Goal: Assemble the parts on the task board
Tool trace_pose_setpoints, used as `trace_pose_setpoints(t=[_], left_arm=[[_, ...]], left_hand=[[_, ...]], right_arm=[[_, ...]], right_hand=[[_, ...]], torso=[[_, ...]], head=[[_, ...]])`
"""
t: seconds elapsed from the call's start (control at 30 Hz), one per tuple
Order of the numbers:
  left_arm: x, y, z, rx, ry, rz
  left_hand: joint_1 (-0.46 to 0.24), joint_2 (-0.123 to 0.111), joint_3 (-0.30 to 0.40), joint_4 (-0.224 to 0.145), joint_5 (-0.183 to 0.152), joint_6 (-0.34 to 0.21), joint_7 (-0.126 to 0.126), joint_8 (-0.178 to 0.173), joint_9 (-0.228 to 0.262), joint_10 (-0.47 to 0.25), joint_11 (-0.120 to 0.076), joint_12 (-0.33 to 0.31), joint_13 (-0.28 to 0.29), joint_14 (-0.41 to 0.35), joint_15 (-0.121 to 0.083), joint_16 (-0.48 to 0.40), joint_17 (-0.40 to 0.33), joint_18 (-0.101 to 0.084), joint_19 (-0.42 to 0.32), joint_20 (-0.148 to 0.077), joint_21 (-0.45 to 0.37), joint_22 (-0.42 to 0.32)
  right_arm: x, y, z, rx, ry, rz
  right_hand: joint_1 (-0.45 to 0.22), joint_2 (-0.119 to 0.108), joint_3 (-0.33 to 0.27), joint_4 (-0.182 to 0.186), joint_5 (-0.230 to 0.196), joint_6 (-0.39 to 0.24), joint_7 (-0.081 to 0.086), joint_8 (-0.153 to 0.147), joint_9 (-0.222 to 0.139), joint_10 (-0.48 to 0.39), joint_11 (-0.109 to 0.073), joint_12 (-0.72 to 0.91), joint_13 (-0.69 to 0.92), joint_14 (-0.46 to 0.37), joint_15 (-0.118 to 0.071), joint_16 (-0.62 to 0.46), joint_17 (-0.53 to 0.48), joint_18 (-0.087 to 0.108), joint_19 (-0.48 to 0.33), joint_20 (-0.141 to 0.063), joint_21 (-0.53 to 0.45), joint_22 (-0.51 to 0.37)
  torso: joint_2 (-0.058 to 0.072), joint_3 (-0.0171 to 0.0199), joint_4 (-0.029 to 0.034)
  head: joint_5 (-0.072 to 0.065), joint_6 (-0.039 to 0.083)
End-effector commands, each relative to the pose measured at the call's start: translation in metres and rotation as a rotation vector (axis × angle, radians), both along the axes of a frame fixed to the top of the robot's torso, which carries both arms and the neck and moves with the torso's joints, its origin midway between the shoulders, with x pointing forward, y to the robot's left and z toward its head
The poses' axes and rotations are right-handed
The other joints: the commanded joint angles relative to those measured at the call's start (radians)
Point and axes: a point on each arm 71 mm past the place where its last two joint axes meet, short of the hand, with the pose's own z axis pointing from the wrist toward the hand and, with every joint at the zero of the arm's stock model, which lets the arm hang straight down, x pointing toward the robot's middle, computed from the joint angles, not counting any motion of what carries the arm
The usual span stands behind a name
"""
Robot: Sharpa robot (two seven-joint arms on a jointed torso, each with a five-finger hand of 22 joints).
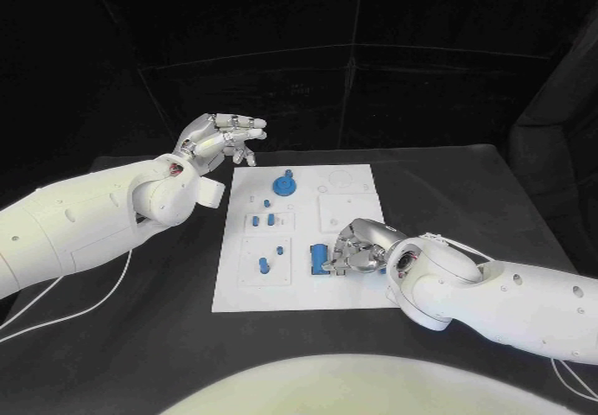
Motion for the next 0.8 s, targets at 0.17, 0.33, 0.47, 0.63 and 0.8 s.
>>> trace_pose_setpoints(t=[0.17, 0.33, 0.47, 0.63, 0.8], left_arm=[[0.0, 0.002, 0.001, -0.007, -0.002, -0.006], [0.0, 0.003, 0.001, -0.006, -0.003, -0.004], [0.0, 0.003, 0.001, -0.006, -0.003, -0.004], [0.0, 0.002, 0.001, -0.006, -0.002, -0.006], [0.0, 0.002, 0.001, -0.007, -0.002, -0.008]], left_hand=[[-0.005, 0.006, 0.003, -0.005, -0.001, -0.002, 0.001, 0.003, -0.001, -0.004, 0.0, 0.004, -0.002, -0.005, 0.0, -0.005, -0.002, 0.006, -0.005, -0.001, -0.007, -0.001], [-0.005, 0.006, 0.003, -0.005, -0.001, -0.002, 0.001, 0.003, -0.001, -0.005, 0.0, 0.004, -0.002, -0.005, 0.0, -0.005, -0.003, 0.006, -0.005, -0.001, -0.007, -0.002], [-0.005, 0.006, 0.003, -0.005, -0.001, -0.002, 0.001, 0.003, -0.001, -0.005, 0.0, 0.004, -0.002, -0.005, 0.0, -0.005, -0.003, 0.006, -0.005, -0.001, -0.007, -0.002], [-0.005, 0.006, 0.003, -0.005, -0.001, -0.002, 0.001, 0.003, -0.001, -0.005, 0.0, 0.004, -0.002, -0.005, 0.0, -0.005, -0.003, 0.006, -0.005, -0.001, -0.007, -0.002], [-0.005, 0.006, 0.003, -0.005, -0.001, -0.002, 0.001, 0.003, -0.001, -0.005, 0.0, 0.004, -0.002, -0.005, 0.0, -0.005, -0.003, 0.006, -0.005, -0.001, -0.007, -0.002]], right_arm=[[-0.007, -0.022, 0.015, 0.108, -0.063, -0.007], [-0.005, -0.05, 0.024, 0.09, -0.098, -0.044], [-0.004, -0.069, 0.026, 0.045, -0.11, -0.066], [-0.003, -0.084, 0.026, -0.024, -0.109, -0.077], [-0.001, -0.089, 0.022, -0.092, -0.085, -0.082]], right_hand=[[-0.001, 0.011, -0.022, 0.003, 0.032, -0.11, 0.044, -0.087, -0.043, -0.008, 0.036, -0.014, -0.008, 0.064, 0.018, -0.008, 0.054, -0.009, -0.001, 0.007, 0.003, -0.003], [0.013, 0.022, -0.03, -0.003, 0.04, -0.111, 0.059, -0.137, -0.069, -0.012, 0.05, -0.018, -0.011, 0.065, 0.033, -0.008, 0.055, -0.008, -0.001, 0.025, 0.005, 0.0], [0.015, 0.026, -0.036, -0.003, 0.04, -0.094, 0.058, -0.152, -0.078, -0.013, 0.05, -0.021, -0.013, 0.065, 0.033, -0.006, 0.058, -0.008, 0.0, 0.027, 0.006, 0.002], [0.012, 0.029, -0.049, 0.0, 0.04, -0.064, 0.055, -0.175, -0.09, -0.011, 0.048, -0.022, -0.013, 0.065, 0.032, -0.006, 0.059, -0.008, 0.0, 0.027, 0.007, 0.004], [-0.003, 0.032, -0.064, 0.013, 0.043, -0.037, 0.051, -0.189, -0.097, -0.014, 0.045, -0.029, -0.02, 0.065, 0.031, -0.006, 0.061, -0.008, -0.001, 0.026, 0.006, 0.003]], torso=[[-0.002, -0.0006, -0.0013], [-0.002, -0.0006, -0.0032], [-0.001, -0.0004, -0.0035], [0.0, -0.0005, -0.0027], [0.0, 0.0013, -0.0021]], head=[[-0.001, 0.003], [-0.01, 0.007], [-0.016, 0.008], [-0.025, 0.011], [-0.028, 0.009]])
